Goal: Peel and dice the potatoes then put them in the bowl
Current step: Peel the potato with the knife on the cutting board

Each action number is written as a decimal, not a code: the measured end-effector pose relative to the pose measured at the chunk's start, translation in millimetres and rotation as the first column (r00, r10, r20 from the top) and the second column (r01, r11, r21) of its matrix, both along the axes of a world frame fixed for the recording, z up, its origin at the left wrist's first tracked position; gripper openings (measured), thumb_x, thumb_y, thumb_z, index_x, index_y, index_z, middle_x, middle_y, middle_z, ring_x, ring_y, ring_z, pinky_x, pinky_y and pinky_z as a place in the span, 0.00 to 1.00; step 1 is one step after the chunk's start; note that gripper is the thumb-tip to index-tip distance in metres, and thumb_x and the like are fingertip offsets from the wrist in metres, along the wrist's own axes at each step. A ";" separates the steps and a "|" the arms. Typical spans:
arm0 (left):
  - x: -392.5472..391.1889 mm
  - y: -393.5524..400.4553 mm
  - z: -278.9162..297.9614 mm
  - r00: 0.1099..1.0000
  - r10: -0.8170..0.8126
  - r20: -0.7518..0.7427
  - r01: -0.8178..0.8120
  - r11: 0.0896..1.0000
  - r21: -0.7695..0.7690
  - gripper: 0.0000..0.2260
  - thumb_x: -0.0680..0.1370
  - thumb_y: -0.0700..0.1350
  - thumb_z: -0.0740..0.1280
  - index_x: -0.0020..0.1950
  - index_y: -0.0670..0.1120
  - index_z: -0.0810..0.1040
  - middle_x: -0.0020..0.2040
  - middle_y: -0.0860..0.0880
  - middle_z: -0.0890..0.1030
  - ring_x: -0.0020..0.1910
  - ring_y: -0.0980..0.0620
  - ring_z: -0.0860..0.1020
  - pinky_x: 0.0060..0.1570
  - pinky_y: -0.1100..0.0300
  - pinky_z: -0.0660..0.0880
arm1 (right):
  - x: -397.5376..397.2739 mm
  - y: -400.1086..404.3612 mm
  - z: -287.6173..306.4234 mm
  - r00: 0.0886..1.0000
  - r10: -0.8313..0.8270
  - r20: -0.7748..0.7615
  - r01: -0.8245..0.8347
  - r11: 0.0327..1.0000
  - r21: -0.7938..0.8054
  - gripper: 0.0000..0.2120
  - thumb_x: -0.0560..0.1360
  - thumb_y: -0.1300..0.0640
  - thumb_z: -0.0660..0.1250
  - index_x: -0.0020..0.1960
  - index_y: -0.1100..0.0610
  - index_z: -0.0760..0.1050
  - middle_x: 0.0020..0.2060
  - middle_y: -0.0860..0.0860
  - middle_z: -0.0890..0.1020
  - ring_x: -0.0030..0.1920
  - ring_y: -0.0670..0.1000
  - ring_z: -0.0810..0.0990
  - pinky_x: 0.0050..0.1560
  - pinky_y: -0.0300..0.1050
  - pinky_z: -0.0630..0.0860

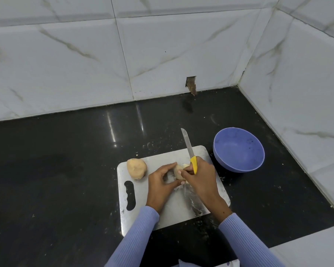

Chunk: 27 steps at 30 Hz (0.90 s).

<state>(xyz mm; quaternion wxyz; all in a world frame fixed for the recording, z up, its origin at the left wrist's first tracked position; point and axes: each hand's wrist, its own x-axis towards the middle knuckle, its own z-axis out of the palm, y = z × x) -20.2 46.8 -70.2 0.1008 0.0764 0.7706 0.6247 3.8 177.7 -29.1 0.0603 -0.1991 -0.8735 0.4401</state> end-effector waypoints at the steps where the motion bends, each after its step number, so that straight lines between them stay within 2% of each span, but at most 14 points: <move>1: 0.4 0.0 -0.3 1.000 0.004 -0.010 -0.004 1.000 -0.001 0.25 0.65 0.38 0.79 0.58 0.55 0.79 0.56 0.55 0.81 0.56 0.57 0.78 0.56 0.61 0.75 | -0.8 0.8 -0.1 1.000 -0.002 0.006 0.002 1.000 0.003 0.11 0.69 0.58 0.76 0.39 0.57 0.73 0.34 0.50 0.82 0.36 0.46 0.81 0.36 0.31 0.72; 4: -0.8 -1.2 -1.8 0.999 -0.009 -0.046 0.008 1.000 -0.011 0.26 0.65 0.39 0.79 0.59 0.55 0.78 0.56 0.56 0.80 0.55 0.57 0.78 0.55 0.61 0.76 | -0.9 2.3 0.8 1.000 0.011 0.018 -0.011 1.000 0.014 0.11 0.69 0.57 0.76 0.41 0.58 0.74 0.36 0.50 0.83 0.37 0.47 0.81 0.37 0.33 0.72; 7: -3.2 -2.4 -3.7 0.997 -0.029 -0.077 0.028 1.000 -0.015 0.25 0.64 0.40 0.79 0.58 0.56 0.79 0.55 0.55 0.80 0.56 0.56 0.77 0.56 0.59 0.76 | 2.1 1.3 6.1 0.998 0.041 0.056 -0.045 0.996 0.074 0.11 0.72 0.54 0.73 0.42 0.55 0.71 0.34 0.48 0.80 0.35 0.43 0.77 0.33 0.28 0.67; 10: -3.7 -2.3 -6.7 0.996 -0.005 -0.085 0.003 1.000 -0.014 0.24 0.64 0.40 0.79 0.58 0.54 0.80 0.55 0.55 0.80 0.55 0.55 0.78 0.55 0.56 0.77 | 12.6 0.4 12.3 0.992 0.093 0.090 -0.110 0.972 0.208 0.12 0.79 0.47 0.62 0.42 0.53 0.65 0.31 0.46 0.71 0.31 0.44 0.71 0.30 0.33 0.63; 12: -3.2 -1.5 -8.8 0.997 0.013 -0.077 -0.013 1.000 -0.004 0.24 0.64 0.40 0.80 0.58 0.51 0.80 0.55 0.54 0.80 0.55 0.55 0.78 0.55 0.56 0.77 | 26.6 -1.0 11.8 0.980 0.157 0.125 -0.184 0.951 0.247 0.12 0.81 0.47 0.52 0.44 0.53 0.64 0.29 0.46 0.69 0.31 0.47 0.72 0.30 0.38 0.62; 14: -3.0 0.2 -9.2 0.998 0.016 -0.060 -0.016 1.000 0.007 0.24 0.64 0.40 0.80 0.59 0.48 0.81 0.55 0.53 0.80 0.54 0.56 0.79 0.55 0.57 0.77 | 42.3 -4.1 7.7 0.958 0.225 0.175 -0.265 0.930 0.256 0.12 0.82 0.48 0.48 0.46 0.53 0.63 0.29 0.46 0.70 0.30 0.47 0.71 0.29 0.37 0.61; 18: -3.0 1.8 -8.6 0.999 0.022 -0.046 -0.021 1.000 0.010 0.24 0.64 0.39 0.79 0.58 0.50 0.80 0.56 0.55 0.80 0.54 0.58 0.79 0.54 0.63 0.76 | 54.4 -9.3 -1.8 0.937 0.245 0.247 -0.303 0.924 0.234 0.13 0.82 0.47 0.45 0.49 0.53 0.64 0.33 0.48 0.76 0.34 0.47 0.75 0.37 0.41 0.72; 24: -3.4 3.3 -8.0 0.999 0.035 -0.014 -0.035 0.998 0.043 0.24 0.63 0.36 0.79 0.58 0.46 0.80 0.55 0.52 0.80 0.54 0.59 0.79 0.54 0.66 0.75 | 51.7 -14.8 -4.6 0.934 0.204 0.294 -0.277 0.932 0.234 0.17 0.83 0.48 0.45 0.56 0.56 0.67 0.36 0.50 0.76 0.36 0.49 0.75 0.37 0.40 0.69; 27: -3.2 4.2 -8.7 0.999 0.050 0.013 -0.051 0.996 0.077 0.24 0.63 0.35 0.79 0.59 0.42 0.81 0.55 0.50 0.80 0.53 0.58 0.79 0.54 0.65 0.76 | 48.4 -18.2 -1.7 0.929 0.169 0.328 -0.261 0.929 0.262 0.17 0.83 0.47 0.44 0.56 0.57 0.67 0.34 0.48 0.73 0.35 0.49 0.73 0.38 0.41 0.68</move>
